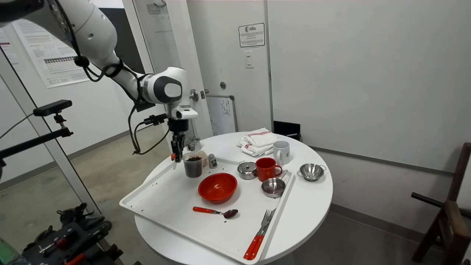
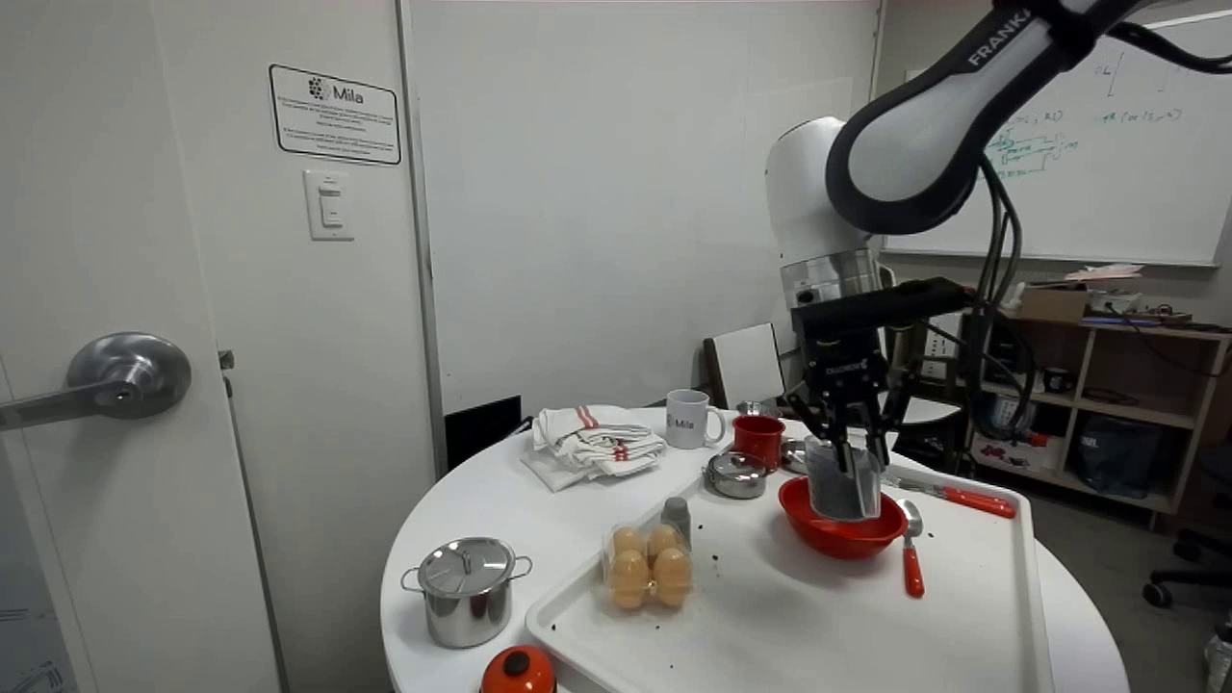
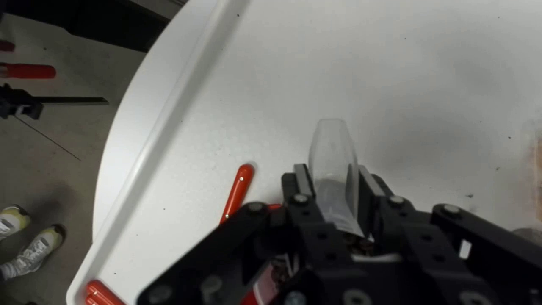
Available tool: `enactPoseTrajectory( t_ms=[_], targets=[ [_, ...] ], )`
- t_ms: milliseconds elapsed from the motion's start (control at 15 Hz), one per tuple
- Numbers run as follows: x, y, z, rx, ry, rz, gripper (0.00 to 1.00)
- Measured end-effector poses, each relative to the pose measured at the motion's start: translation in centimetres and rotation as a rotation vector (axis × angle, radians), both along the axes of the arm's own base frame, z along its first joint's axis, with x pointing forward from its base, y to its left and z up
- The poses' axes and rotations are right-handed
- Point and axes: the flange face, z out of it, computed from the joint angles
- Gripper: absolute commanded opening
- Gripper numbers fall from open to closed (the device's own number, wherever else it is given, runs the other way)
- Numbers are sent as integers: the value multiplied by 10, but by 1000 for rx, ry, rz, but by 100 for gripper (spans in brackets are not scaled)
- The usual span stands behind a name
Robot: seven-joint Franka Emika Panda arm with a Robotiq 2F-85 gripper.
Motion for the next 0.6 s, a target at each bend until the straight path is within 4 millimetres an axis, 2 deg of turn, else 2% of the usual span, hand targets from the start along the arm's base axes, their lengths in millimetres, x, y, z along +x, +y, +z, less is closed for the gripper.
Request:
enactPoseTrajectory(
  t_ms=[267, 333, 467, 533, 600],
  targets=[
    [26, -12, -11, 7, 115, -46, 12],
    [32, -15, -14, 10, 129, -56, 28],
    [41, -21, -18, 9, 130, -64, 28],
    [43, -21, -18, 9, 129, -64, 13],
    [44, -21, -19, 9, 129, -63, 13]
  ],
)
